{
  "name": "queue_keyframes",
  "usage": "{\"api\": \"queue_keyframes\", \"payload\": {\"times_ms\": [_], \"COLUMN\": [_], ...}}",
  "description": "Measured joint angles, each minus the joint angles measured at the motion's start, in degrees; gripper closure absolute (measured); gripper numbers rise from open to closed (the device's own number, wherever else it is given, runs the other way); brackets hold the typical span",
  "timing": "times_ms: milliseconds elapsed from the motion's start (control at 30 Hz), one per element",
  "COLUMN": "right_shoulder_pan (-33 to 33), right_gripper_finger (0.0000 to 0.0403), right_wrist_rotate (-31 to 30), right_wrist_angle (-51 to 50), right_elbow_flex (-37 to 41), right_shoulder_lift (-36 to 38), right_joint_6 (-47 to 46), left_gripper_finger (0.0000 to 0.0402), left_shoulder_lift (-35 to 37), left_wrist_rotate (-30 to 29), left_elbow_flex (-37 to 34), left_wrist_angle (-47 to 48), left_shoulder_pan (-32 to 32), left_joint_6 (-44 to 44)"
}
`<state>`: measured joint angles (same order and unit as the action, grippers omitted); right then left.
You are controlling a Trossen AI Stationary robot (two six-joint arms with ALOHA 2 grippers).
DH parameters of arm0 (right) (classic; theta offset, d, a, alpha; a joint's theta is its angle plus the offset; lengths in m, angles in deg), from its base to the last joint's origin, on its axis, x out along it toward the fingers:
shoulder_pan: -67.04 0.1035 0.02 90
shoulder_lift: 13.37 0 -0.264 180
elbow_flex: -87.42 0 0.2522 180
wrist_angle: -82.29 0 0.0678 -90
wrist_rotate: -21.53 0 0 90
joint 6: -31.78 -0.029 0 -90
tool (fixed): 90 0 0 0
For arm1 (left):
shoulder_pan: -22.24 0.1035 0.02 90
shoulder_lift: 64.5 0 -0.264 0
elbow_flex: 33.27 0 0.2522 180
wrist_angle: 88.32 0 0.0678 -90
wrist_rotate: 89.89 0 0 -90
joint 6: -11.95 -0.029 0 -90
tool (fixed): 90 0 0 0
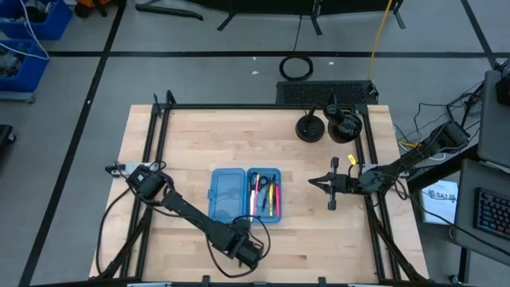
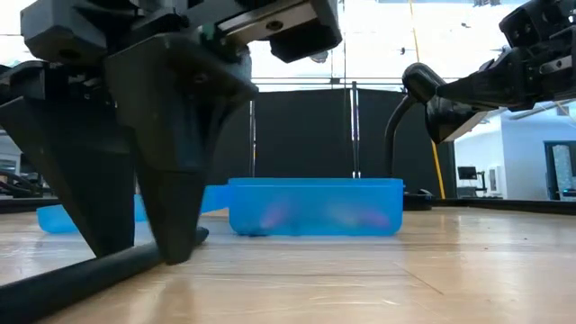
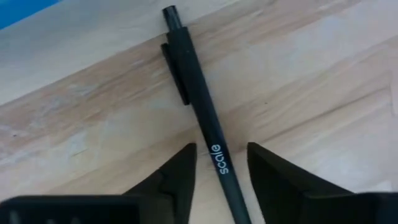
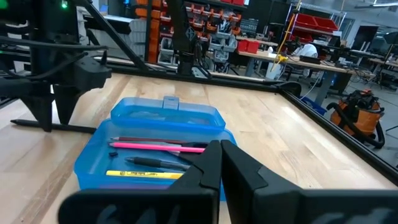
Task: Pick & place school supplies into a supply box
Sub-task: Put the black pen into the blue supply box
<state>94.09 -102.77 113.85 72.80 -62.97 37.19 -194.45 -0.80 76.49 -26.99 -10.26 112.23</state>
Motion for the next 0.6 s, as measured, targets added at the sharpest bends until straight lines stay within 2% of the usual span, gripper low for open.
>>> {"api": "queue_keyframes", "payload": {"times_ms": [333, 467, 600], "right_shoulder_pan": [0.0, 0.0, 0.0], "right_gripper_finger": [0.0399, 0.0399, 0.0399], "right_wrist_rotate": [0.0, 0.0, 0.1], "right_wrist_angle": [-0.2, -0.2, -0.4], "right_elbow_flex": [0.0, 0.0, 0.0], "right_shoulder_lift": [0.0, 0.0, 0.0], "right_joint_6": [0.0, 0.0, -0.5], "left_gripper_finger": [0.0383, 0.0376, 0.0375], "left_shoulder_lift": [0.0, 0.0, 1.3], "left_wrist_rotate": [0.1, -0.7, -4.9], "left_elbow_flex": [-0.2, 0.3, 1.8], "left_wrist_angle": [1.5, 1.1, 1.6], "left_shoulder_pan": [-1.0, -1.3, -2.3], "left_joint_6": [1.3, -0.1, -2.3]}}
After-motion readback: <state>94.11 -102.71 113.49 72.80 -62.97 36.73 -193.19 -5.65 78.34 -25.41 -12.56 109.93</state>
